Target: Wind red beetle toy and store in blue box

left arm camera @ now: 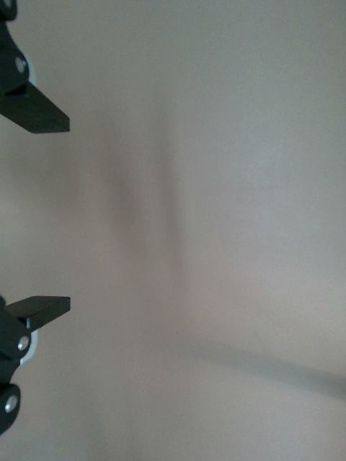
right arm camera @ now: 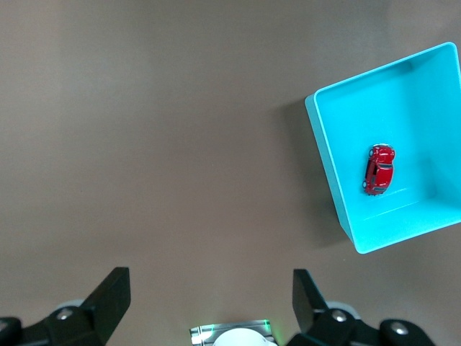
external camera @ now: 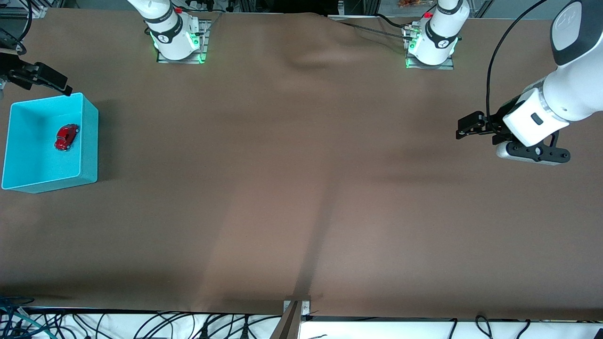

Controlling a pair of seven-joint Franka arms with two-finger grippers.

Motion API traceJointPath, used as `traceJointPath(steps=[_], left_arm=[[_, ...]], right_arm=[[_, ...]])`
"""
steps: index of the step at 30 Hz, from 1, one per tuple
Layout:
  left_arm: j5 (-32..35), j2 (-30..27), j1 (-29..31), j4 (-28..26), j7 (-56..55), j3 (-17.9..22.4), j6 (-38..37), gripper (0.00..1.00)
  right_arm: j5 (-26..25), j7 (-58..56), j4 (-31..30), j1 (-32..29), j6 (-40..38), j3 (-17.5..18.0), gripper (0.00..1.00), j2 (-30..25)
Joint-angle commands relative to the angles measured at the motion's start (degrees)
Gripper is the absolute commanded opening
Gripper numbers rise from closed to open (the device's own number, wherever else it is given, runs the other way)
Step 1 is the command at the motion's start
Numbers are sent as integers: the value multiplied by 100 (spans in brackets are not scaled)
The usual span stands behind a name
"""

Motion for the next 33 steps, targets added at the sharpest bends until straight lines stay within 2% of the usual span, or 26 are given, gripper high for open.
traceJointPath(steps=[1, 33], left_arm=[[-82, 31, 50, 120, 69, 10, -43, 100], [-91, 22, 68, 129, 42, 10, -43, 100]], right_arm=[[41, -5, 233, 18, -133, 17, 100, 78], [15, 3, 233, 10, -116, 17, 100, 87]])
